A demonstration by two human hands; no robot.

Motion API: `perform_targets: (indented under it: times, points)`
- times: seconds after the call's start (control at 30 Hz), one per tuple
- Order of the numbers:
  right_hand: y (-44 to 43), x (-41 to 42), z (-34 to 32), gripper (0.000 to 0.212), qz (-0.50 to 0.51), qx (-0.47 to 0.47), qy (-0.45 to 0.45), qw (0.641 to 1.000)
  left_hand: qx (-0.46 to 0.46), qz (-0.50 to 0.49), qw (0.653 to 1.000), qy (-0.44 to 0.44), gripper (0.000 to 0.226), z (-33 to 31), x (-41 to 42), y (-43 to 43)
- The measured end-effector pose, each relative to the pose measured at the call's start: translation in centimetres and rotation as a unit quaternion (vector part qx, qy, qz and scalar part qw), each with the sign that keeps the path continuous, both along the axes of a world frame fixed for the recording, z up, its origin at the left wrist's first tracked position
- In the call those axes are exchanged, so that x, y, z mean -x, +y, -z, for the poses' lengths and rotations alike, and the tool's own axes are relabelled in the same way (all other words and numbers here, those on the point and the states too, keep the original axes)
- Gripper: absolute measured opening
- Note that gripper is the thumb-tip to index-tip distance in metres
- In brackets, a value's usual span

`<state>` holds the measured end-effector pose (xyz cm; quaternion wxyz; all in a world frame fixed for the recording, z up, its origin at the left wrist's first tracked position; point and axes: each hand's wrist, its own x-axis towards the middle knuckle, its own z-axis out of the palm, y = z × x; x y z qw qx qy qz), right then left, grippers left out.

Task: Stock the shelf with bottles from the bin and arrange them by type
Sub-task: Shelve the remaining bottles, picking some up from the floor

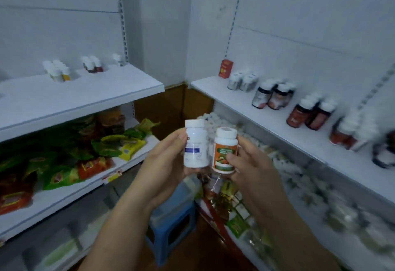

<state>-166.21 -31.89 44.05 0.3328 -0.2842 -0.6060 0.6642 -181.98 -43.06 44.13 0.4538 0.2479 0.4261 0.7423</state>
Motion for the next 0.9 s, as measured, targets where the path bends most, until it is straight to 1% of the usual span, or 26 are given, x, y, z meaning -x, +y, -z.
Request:
perform_targets:
  times: [0.1, 0.27, 0.37, 0.5, 0.67, 0.73, 0.83, 0.9]
  points:
    - [0.1, -5.6, -0.9, 0.043, 0.075, -0.011, -0.005, 0.997, -0.004, 0.07, 0.998, -0.006, 0.039, -0.8, -3.7, 2.7]
    - [0.0, -15.2, -2.5, 0.045, 0.204, -0.013, 0.007, 0.979, -0.007, 0.181, 0.983, -0.007, 0.038, -2.6, -11.7, 6.3]
    - [-0.2, -20.8, -3.3, 0.046, 0.264, -0.016, 0.018, 0.964, -0.016, 0.235, 0.971, 0.049, 0.037, -3.5, -16.9, 7.9]
    - [-1.6, -28.1, -4.0, 0.044, 0.311, -0.034, 0.025, 0.949, -0.027, 0.285, 0.954, 0.089, 0.039, -4.3, -24.8, 8.9]
    - [-4.3, -37.7, -4.6, 0.045, 0.363, -0.035, 0.036, 0.93, -0.047, 0.344, 0.934, 0.083, 0.035, -4.9, -34.7, 8.6]
    - [-5.4, -41.9, -4.8, 0.046, 0.374, -0.035, 0.035, 0.926, -0.043, 0.354, 0.931, 0.084, 0.039, -4.9, -38.5, 8.3]
    - [-6.9, -47.9, -5.0, 0.047, 0.394, -0.035, 0.038, 0.917, -0.029, 0.359, 0.931, 0.065, 0.051, -4.9, -43.8, 7.9]
    - [-7.7, -51.6, -5.0, 0.046, 0.402, -0.04, 0.039, 0.914, -0.032, 0.37, 0.926, 0.073, 0.052, -4.9, -47.3, 7.8]
